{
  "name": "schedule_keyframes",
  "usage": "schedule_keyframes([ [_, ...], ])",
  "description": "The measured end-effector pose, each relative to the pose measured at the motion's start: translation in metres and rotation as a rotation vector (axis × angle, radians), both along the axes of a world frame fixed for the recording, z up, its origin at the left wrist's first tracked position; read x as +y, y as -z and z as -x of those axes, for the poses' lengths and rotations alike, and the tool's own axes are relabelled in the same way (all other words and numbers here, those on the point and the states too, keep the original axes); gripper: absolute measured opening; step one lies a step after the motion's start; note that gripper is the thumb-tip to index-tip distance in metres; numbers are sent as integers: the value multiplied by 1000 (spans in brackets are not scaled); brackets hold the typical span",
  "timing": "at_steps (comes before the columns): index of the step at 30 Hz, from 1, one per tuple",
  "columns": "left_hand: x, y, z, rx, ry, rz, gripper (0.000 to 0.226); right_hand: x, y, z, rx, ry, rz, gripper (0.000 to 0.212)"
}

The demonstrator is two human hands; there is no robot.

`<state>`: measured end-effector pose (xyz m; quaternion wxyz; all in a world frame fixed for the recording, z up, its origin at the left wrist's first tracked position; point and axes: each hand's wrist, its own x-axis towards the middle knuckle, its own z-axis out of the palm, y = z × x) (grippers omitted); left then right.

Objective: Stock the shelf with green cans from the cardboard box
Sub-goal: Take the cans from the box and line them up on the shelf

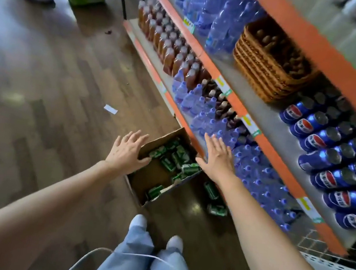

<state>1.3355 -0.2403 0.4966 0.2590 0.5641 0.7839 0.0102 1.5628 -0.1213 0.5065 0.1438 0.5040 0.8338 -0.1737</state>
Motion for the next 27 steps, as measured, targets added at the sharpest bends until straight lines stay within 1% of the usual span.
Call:
schedule_keyframes([
  [5, 1, 56, 17, -37, -54, 90, 73, 12, 54, 12, -44, -18, 50, 77],
  [10, 14, 132, 18, -53, -86, 124, 73, 28, 136, 16, -92, -65, 89, 77],
  [13, 21, 192, 9, -54, -89, 164, 73, 40, 199, 11, -97, -67, 118, 77],
  [18, 31, 308, -7, -112, -167, 203, 73, 68, 312, 2, -139, -93, 163, 76],
  [21, 42, 379, -4, -115, -210, 203, 75, 94, 378, 1, -133, -97, 155, 79],
  [24, 52, 443, 6, -139, -288, 194, 76, 116, 438, 2, -98, -81, 208, 81],
  [27, 55, 495, 18, -138, -340, 202, 76, 127, 490, 3, -147, -115, 262, 82],
])
